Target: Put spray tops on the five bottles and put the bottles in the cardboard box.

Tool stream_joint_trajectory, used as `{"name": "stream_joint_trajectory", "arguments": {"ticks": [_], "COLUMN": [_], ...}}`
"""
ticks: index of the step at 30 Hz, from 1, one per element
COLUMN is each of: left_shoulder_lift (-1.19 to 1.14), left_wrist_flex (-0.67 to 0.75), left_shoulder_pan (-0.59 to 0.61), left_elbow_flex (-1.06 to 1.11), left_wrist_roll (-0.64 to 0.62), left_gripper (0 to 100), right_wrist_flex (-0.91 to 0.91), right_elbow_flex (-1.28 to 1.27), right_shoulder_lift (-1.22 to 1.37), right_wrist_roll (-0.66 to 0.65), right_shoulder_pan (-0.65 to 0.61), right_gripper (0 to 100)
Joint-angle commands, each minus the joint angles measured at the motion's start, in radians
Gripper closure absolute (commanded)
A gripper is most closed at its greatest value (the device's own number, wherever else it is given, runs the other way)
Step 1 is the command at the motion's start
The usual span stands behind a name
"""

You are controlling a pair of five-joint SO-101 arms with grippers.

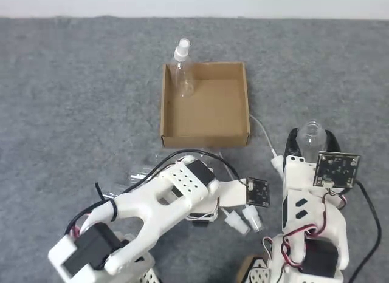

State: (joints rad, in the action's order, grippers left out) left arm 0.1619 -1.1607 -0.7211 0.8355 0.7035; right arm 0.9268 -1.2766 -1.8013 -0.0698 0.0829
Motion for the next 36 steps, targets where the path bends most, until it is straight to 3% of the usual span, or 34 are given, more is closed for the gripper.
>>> {"name": "stream_joint_trajectory", "arguments": {"ticks": [1,7,12,30,36], "left_shoulder_lift": [0.0,0.0,0.0,-0.002,-0.002], "left_wrist_flex": [0.018,0.041,0.103,0.106,0.109], "left_shoulder_pan": [-0.006,-0.006,-0.006,-0.008,-0.009], "left_elbow_flex": [-0.067,-0.067,-0.059,0.015,0.036], "left_wrist_roll": [-0.015,-0.017,-0.104,-0.107,-0.107], "left_gripper": [85,87,87,87,94], "right_wrist_flex": [-0.025,-0.025,-0.025,-0.024,-0.024], "right_elbow_flex": [0.005,0.005,0.005,0.005,0.005], "right_shoulder_lift": [-0.013,-0.013,-0.013,-0.013,-0.013], "right_wrist_roll": [0.005,0.005,0.005,0.005,0.005], "right_shoulder_pan": [0.013,0.013,0.013,0.013,0.013], "right_gripper": [94.3,94.3,94.3,94.3,94.3]}}
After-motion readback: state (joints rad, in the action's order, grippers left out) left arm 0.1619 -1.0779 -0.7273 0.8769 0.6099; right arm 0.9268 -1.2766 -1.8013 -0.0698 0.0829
